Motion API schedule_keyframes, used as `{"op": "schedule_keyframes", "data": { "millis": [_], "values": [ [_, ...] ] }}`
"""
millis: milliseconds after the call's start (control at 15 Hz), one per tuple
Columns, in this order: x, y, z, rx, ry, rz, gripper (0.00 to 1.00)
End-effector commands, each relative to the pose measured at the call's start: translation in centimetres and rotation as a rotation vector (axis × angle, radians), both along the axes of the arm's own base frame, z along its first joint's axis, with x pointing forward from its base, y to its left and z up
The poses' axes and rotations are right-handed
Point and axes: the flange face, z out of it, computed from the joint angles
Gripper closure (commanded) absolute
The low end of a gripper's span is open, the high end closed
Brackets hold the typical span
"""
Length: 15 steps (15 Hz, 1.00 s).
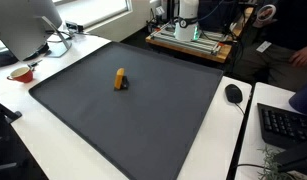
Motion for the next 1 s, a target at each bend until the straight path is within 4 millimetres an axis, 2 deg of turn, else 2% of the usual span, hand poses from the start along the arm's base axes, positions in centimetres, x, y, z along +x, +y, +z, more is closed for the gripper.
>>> {"op": "schedule_keyframes", "data": {
  "millis": [0, 333, 467, 667, 933],
  "values": [
    [0.0, 0.0, 0.1, 0.001, 0.001, 0.000, 0.00],
    [0.0, 0.0, 0.0, 0.001, 0.002, 0.000, 0.00],
    [0.9, 0.9, 0.7, -0.088, -0.011, 0.078, 0.00],
    [2.1, 3.3, 0.8, -0.200, 0.035, 0.191, 0.00],
    [3.8, 8.2, 0.2, -0.293, 0.096, 0.360, 0.00]
  ]
}}
